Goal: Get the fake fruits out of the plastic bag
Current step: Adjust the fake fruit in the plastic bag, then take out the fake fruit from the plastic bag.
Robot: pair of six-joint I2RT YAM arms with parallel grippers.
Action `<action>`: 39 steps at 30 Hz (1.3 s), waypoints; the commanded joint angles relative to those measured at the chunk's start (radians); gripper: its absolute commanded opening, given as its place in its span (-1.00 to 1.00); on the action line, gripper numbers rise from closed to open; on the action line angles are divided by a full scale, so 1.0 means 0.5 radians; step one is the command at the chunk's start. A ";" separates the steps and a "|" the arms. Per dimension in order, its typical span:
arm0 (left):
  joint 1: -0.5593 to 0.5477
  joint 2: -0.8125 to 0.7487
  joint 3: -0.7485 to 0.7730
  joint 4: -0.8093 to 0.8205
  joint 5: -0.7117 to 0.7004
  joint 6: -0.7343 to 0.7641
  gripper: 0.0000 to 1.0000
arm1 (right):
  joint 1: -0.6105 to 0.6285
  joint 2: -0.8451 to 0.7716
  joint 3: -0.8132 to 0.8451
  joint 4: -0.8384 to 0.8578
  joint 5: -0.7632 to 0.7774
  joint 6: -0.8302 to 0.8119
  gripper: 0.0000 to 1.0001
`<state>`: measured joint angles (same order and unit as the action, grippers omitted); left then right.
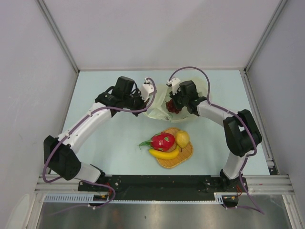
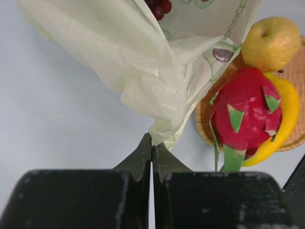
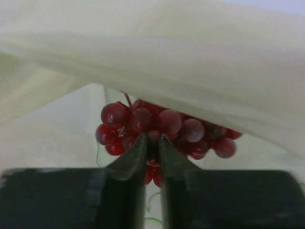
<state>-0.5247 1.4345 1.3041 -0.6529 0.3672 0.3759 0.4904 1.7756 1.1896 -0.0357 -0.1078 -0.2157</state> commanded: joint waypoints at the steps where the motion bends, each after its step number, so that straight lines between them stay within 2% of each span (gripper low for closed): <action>1: -0.015 -0.019 -0.040 -0.096 -0.191 0.190 -0.99 | 0.065 0.032 -0.002 0.179 0.093 -0.026 -0.20; 2: -0.018 -0.031 -0.058 -0.102 -0.288 0.226 -0.99 | 0.078 0.026 -0.002 0.182 0.093 -0.032 0.04; 5: -0.015 -0.089 -0.138 -0.047 -0.394 0.288 -0.99 | 0.111 -0.008 -0.002 0.194 0.114 -0.020 0.22; 8: -0.015 -0.032 -0.111 -0.093 -0.409 0.267 -1.00 | 0.114 -0.047 0.001 0.185 0.127 0.023 0.25; 11: -0.015 -0.001 -0.074 -0.103 -0.418 0.245 -0.99 | 0.142 -0.066 0.001 0.096 -0.033 -0.151 0.26; 12: -0.012 -0.010 -0.095 -0.081 -0.434 0.245 -0.99 | 0.160 -0.060 0.001 0.081 -0.051 -0.297 0.27; 13: -0.009 -0.010 -0.099 -0.060 -0.443 0.248 -1.00 | 0.173 -0.045 0.001 0.014 -0.054 -0.356 0.32; 17: 0.019 0.030 -0.059 -0.047 -0.449 0.227 -0.99 | 0.207 0.090 0.029 0.025 0.050 -0.556 0.48; 20: 0.025 0.055 0.003 -0.041 -0.443 0.215 -0.99 | 0.210 0.231 0.093 -0.021 0.099 -0.657 0.50; 27: 0.031 0.052 0.015 -0.010 -0.437 0.205 -0.99 | 0.197 0.382 0.133 0.126 0.320 -0.783 0.49; 30: 0.043 0.045 0.012 -0.001 -0.428 0.199 -0.99 | 0.188 0.422 0.158 0.133 0.326 -0.793 0.40; 31: 0.046 0.045 0.012 -0.001 -0.428 0.196 -0.99 | 0.185 0.422 0.158 0.133 0.320 -0.802 0.21; 33: 0.049 0.049 0.012 0.002 -0.428 0.196 -0.99 | 0.182 0.440 0.158 0.133 0.298 -0.845 0.02; 34: 0.052 0.049 0.012 0.002 -0.428 0.199 -0.99 | 0.182 0.443 0.158 0.133 0.295 -0.860 -0.16; 38: 0.055 0.046 0.003 0.035 -0.455 0.178 -0.99 | 0.188 0.397 0.158 0.154 0.320 -0.876 -0.35; 39: 0.055 0.042 0.000 0.051 -0.479 0.163 -0.99 | 0.188 0.346 0.158 0.163 0.332 -0.866 -0.45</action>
<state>-0.5034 1.4662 1.2705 -0.6689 0.1581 0.4782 0.5900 1.9770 1.2442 0.0296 0.0208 -0.6319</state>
